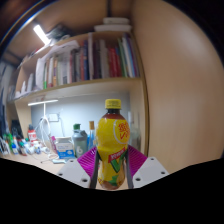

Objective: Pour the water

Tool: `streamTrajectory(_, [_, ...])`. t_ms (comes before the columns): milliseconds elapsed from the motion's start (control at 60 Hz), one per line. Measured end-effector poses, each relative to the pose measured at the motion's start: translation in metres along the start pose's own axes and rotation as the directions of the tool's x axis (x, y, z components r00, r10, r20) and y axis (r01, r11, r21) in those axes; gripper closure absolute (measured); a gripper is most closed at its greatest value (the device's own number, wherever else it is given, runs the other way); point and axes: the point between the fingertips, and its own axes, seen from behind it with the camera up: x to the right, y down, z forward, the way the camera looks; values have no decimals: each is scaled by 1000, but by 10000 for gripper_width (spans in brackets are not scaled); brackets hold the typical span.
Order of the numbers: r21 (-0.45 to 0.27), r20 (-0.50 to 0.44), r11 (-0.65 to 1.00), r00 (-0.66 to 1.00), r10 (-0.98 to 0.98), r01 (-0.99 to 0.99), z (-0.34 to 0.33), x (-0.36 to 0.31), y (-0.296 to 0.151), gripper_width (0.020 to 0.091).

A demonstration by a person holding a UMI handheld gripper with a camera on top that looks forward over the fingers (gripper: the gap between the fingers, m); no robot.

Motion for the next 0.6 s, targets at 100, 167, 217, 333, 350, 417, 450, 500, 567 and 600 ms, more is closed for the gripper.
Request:
streamTrajectory(100, [-97, -12, 994, 998, 58, -59, 11, 30, 40, 679])
streamTrajectory(167, [-107, -22, 994, 999, 25, -27, 7, 36, 68, 680])
streamTrajectory(217, [-121, -7, 993, 1000, 8, -9, 10, 37, 81, 680])
streamTrajectory(333, [-150, -19, 986, 997, -71, 67, 11, 46, 103, 677])
streamTrajectory(350, [-152, -17, 986, 997, -77, 73, 10, 45, 110, 676])
streamTrajectory(417, [-148, -12, 984, 995, -102, 99, 10, 44, 118, 670])
streamTrajectory(450, [-149, -9, 983, 994, -111, 108, 9, 44, 123, 658])
streamTrajectory(500, [-139, -9, 984, 993, -116, 113, 8, 43, 121, 621])
streamTrajectory(567, [-137, -1, 982, 992, -129, 127, 6, 41, 119, 546])
streamTrajectory(600, [-141, 2, 981, 991, -133, 132, 6, 41, 120, 489])
